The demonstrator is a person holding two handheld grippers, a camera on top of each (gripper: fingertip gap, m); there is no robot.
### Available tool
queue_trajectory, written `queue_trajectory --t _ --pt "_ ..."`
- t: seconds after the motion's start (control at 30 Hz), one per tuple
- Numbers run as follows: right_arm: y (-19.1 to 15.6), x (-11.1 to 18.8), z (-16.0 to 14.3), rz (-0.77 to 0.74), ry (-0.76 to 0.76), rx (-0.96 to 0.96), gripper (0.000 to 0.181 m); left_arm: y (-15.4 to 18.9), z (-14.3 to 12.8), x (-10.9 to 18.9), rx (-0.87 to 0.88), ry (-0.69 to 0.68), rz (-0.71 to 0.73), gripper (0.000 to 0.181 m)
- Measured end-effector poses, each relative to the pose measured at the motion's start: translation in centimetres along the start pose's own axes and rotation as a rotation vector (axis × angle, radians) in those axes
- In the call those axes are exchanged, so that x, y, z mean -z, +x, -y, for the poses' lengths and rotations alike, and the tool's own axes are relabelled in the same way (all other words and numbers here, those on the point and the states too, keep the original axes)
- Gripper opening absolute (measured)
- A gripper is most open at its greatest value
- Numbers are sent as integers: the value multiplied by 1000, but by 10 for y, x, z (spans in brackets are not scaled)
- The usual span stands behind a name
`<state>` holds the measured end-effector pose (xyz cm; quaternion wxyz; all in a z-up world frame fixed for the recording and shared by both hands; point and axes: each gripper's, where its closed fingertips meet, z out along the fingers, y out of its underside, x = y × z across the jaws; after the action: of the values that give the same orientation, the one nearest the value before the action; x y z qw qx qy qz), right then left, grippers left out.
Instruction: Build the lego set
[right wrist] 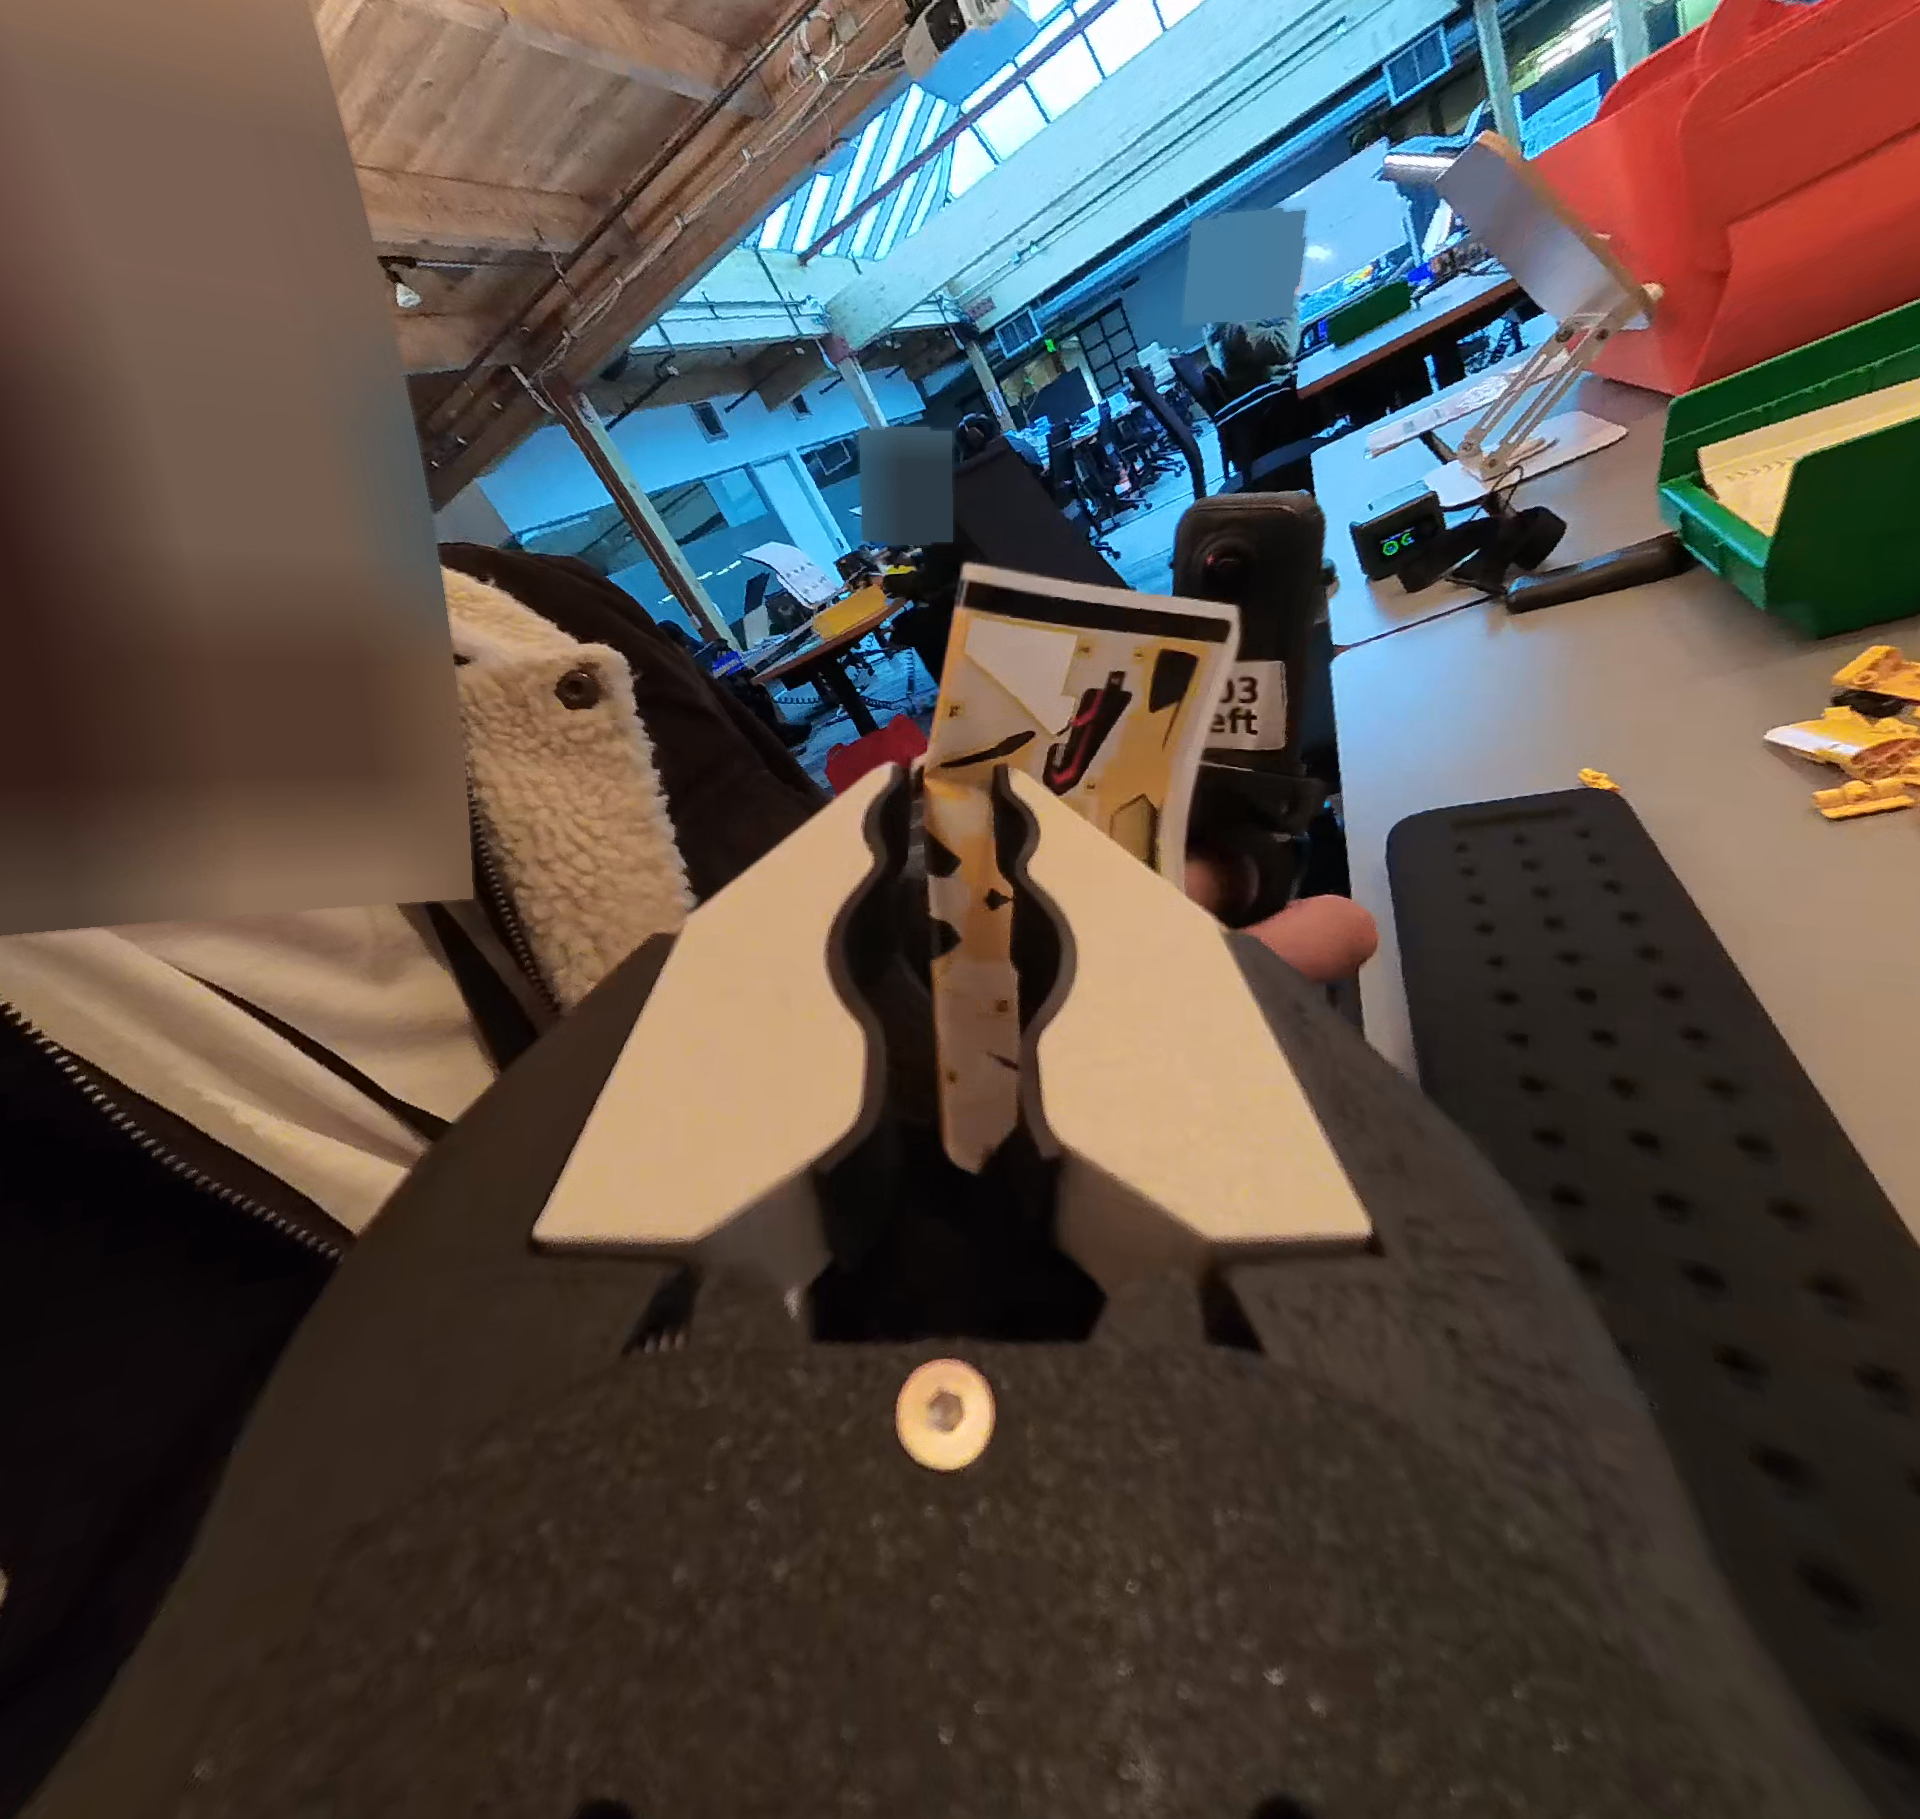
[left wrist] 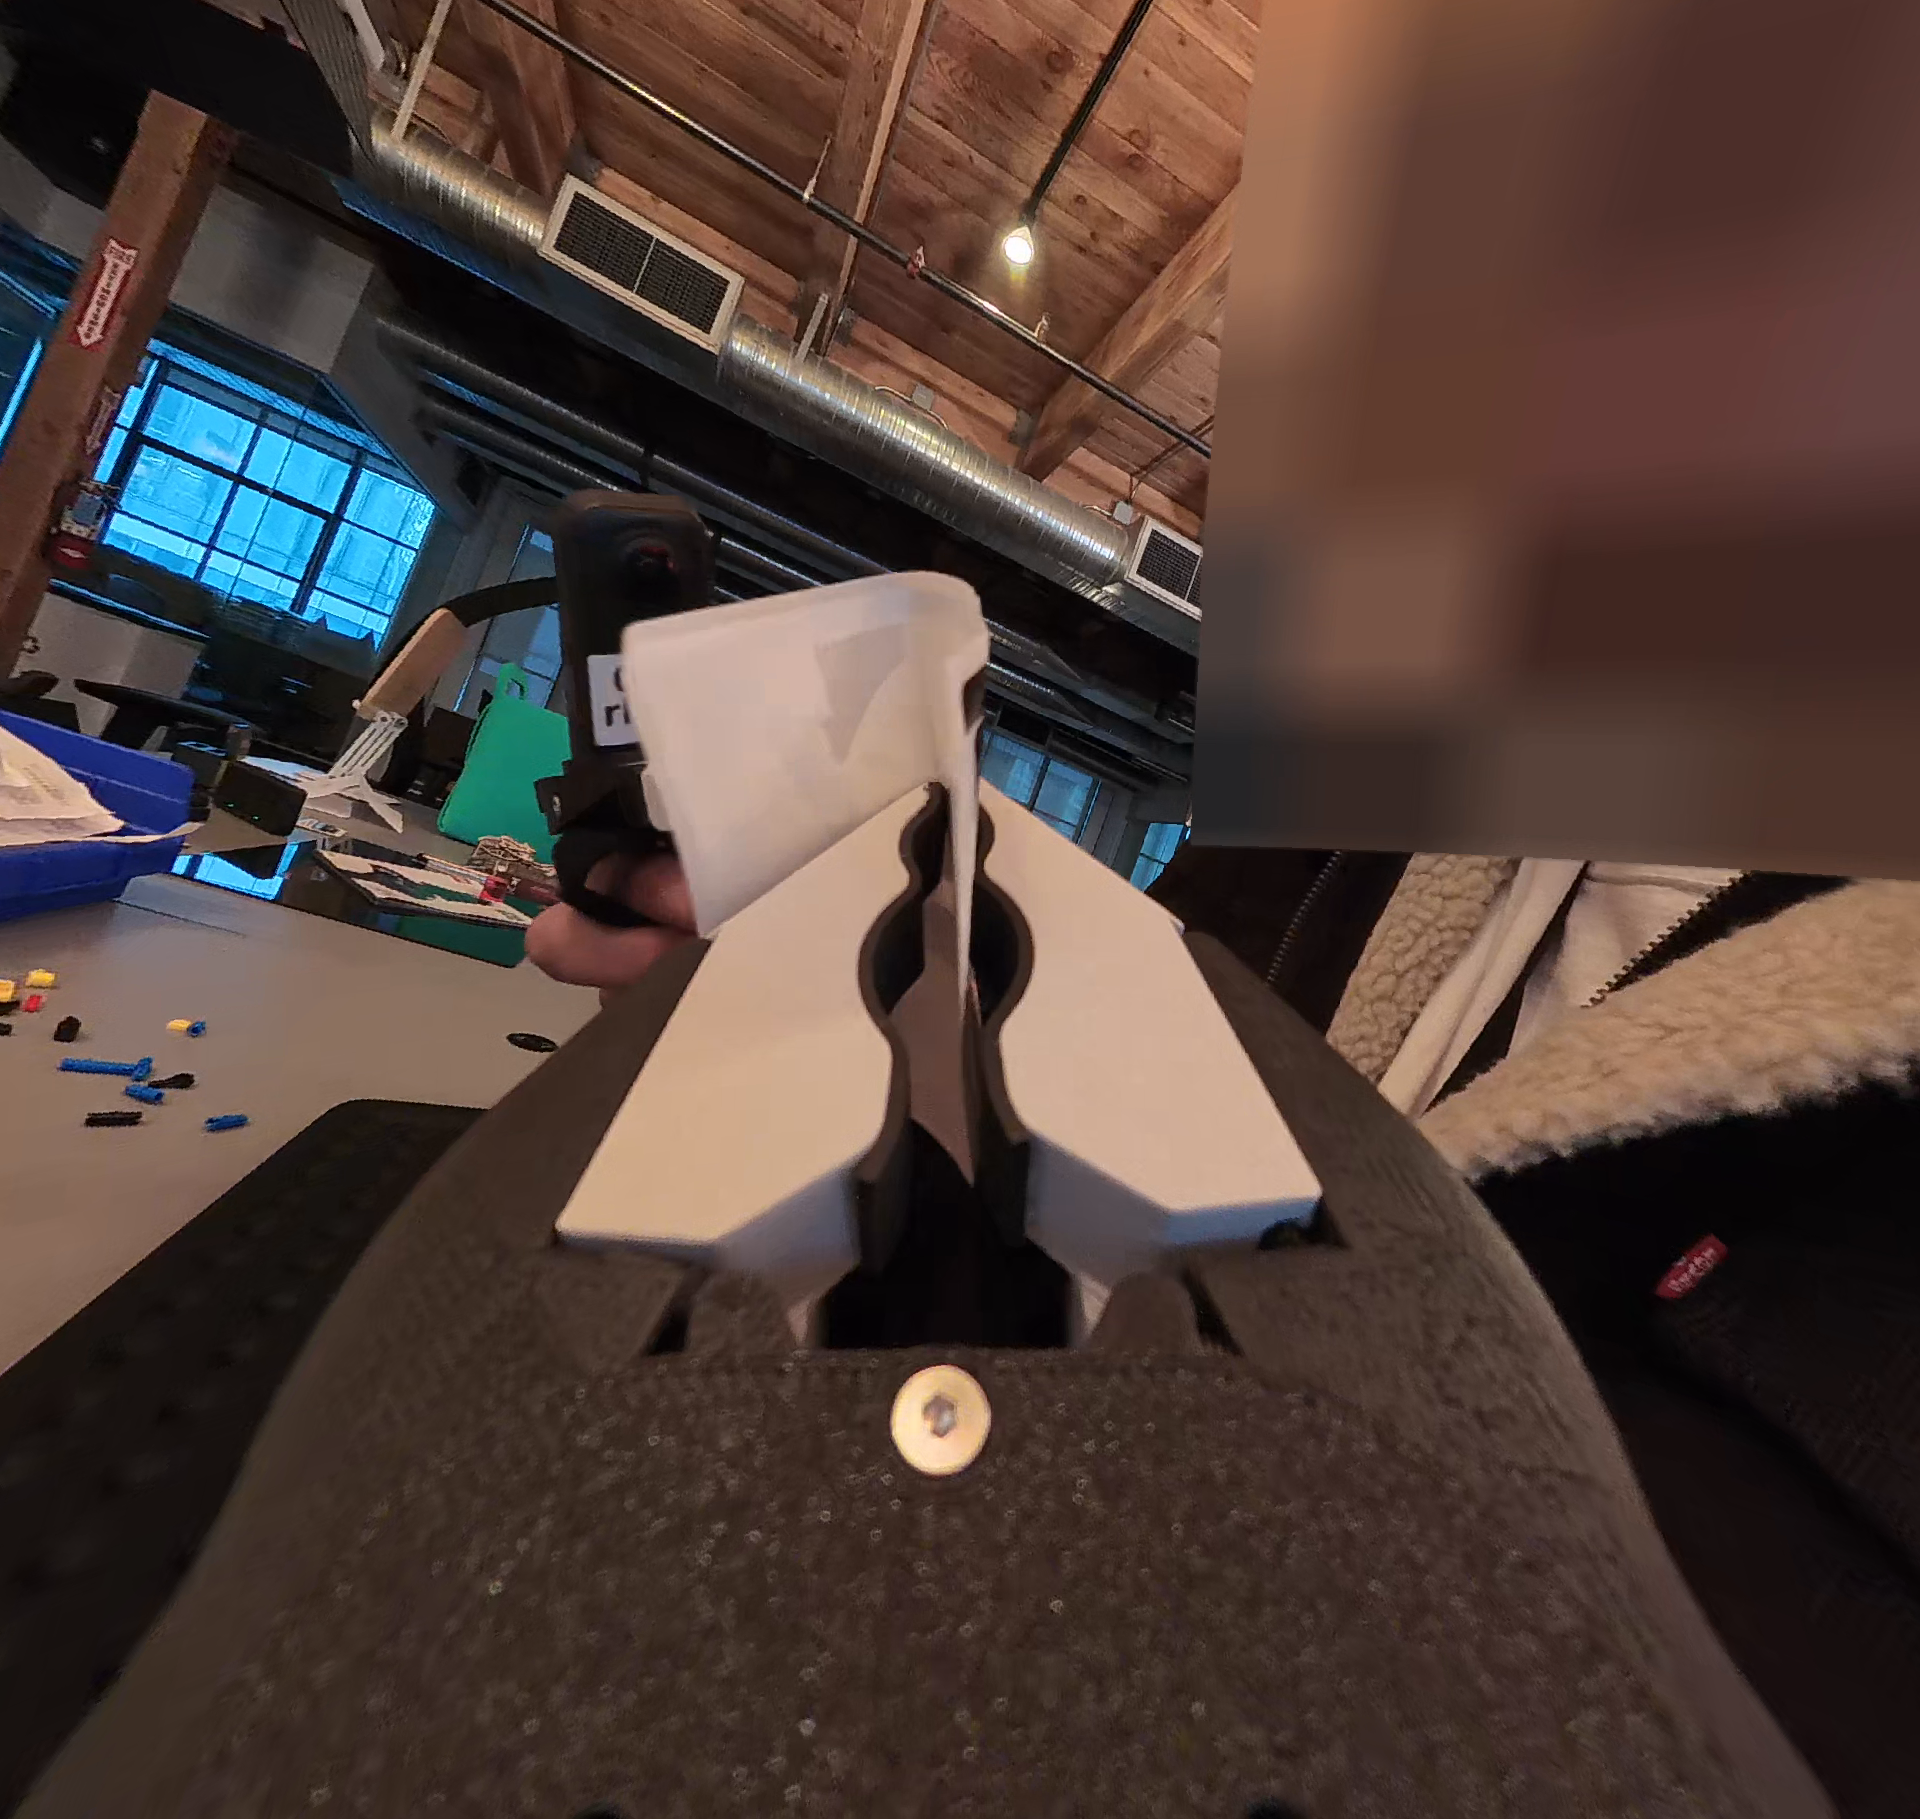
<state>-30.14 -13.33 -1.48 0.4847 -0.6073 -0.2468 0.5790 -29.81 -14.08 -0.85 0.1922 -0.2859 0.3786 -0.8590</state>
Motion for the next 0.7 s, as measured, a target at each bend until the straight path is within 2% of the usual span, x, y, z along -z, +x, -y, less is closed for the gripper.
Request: queue_trajectory --t 0.23,0.7 --pt "-2 1 0 53 22 -44 10 0 -3 -1 -50 -41 27 0" --pt "-8 3 -3 139 33 -71 9 5 -7 -4 -43 -54 1 0"
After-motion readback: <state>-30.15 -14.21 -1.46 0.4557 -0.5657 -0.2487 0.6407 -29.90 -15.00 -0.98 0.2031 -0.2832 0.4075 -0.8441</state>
